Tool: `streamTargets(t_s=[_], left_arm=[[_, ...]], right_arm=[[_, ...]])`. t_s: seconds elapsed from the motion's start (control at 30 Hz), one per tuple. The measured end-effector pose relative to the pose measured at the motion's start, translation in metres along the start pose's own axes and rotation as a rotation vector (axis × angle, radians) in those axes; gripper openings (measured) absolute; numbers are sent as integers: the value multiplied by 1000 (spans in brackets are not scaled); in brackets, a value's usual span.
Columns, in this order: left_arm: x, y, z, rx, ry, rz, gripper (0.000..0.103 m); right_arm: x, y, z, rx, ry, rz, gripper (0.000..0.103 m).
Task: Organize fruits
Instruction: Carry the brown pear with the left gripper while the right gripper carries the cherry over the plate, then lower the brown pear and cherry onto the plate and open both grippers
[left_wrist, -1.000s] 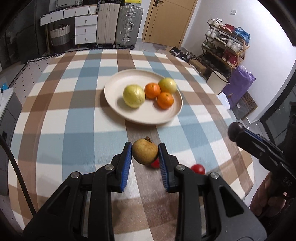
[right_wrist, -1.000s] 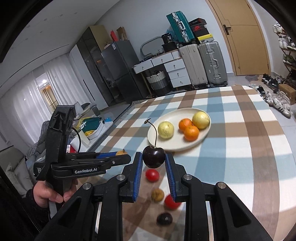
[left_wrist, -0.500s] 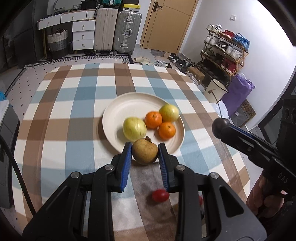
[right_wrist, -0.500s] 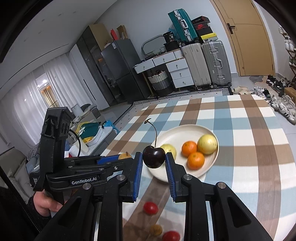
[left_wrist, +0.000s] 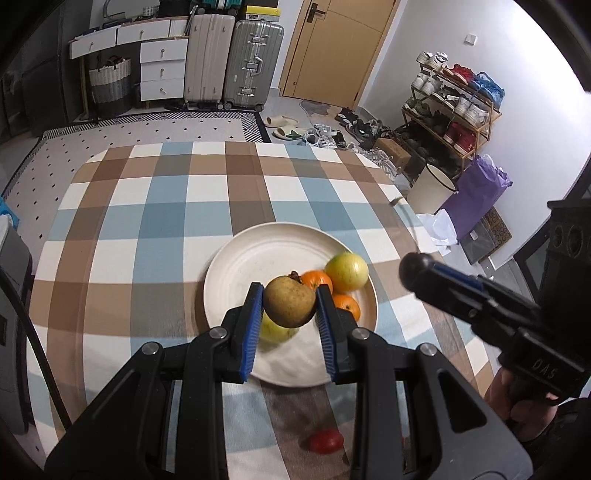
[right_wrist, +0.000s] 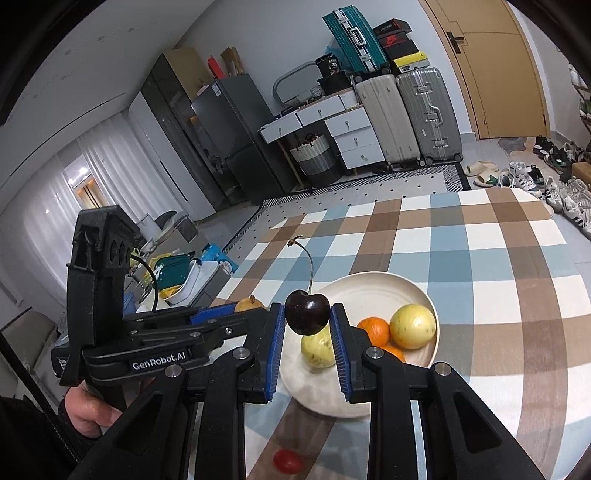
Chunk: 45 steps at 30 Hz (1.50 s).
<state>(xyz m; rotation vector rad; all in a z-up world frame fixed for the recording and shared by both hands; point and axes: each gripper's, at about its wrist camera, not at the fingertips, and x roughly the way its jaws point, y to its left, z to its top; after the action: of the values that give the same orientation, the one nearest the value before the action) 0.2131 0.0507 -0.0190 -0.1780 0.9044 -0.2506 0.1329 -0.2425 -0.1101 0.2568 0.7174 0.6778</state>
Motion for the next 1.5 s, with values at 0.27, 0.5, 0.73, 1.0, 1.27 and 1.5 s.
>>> streamTargets(t_s=[0.27, 0.5, 0.73, 1.0, 1.27, 1.5], left_arm=[[34, 16, 25, -17, 28, -18, 26], [82, 29, 31, -34, 79, -52, 26], [116, 30, 34, -22, 124, -63, 26], [144, 31, 34, -35, 161, -70, 26], [131, 31, 37, -55, 134, -59, 45], [99, 27, 32, -47, 85, -32, 52]], right_arm=[[39, -19, 11, 31, 50, -25, 25], [78, -38, 16, 58, 104, -40, 25], [104, -49, 10, 55, 155, -70, 25], [117, -60, 6, 58, 175, -112, 25], [104, -60, 10, 52, 128, -152, 53], [68, -62, 10, 79, 65, -165, 54]])
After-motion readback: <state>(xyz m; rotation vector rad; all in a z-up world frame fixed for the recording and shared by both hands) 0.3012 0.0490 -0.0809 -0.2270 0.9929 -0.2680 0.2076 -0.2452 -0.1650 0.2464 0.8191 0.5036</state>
